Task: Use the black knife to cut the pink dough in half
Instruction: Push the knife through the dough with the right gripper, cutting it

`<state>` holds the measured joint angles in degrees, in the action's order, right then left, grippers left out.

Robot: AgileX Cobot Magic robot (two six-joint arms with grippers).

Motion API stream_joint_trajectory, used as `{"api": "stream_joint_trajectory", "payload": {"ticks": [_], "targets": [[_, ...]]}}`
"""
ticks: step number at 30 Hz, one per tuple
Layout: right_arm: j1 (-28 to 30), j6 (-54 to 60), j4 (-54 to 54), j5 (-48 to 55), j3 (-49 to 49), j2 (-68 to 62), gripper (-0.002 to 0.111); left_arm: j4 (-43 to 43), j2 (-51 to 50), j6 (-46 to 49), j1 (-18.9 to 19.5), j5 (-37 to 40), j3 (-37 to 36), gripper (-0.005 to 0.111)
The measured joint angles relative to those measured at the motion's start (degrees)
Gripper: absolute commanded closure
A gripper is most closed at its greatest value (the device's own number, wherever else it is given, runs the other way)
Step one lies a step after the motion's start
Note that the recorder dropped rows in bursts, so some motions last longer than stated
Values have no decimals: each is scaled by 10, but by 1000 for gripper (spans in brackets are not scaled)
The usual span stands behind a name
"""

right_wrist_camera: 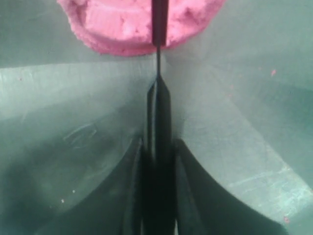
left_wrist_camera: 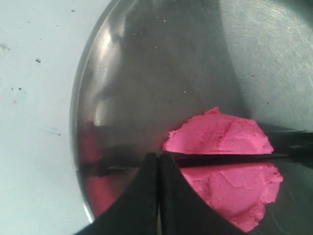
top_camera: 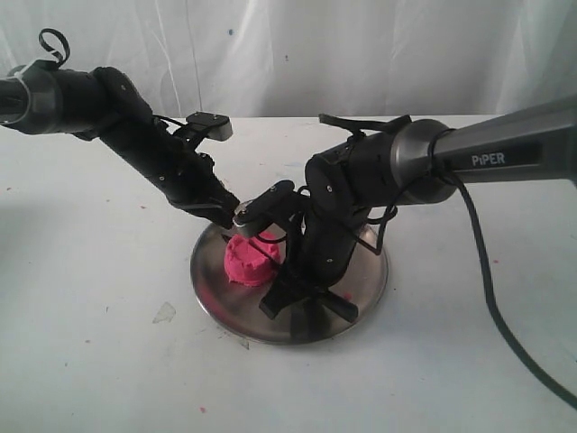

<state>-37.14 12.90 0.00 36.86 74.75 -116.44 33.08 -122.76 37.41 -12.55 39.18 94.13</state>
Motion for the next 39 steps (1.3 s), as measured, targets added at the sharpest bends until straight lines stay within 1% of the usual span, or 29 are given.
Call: {"api": "stream_joint_trajectory", "payload": {"ticks": [8, 17, 39], "targets": [[0, 0, -27, 64, 29, 0, 108, 0, 0, 0, 0, 1, 0, 107], [0, 0, -55, 131, 33, 0, 108, 0, 0, -1, 0, 1, 0, 107], [0, 1, -91, 219, 34, 0, 108, 0, 0, -3, 0, 1, 0, 107]]}}
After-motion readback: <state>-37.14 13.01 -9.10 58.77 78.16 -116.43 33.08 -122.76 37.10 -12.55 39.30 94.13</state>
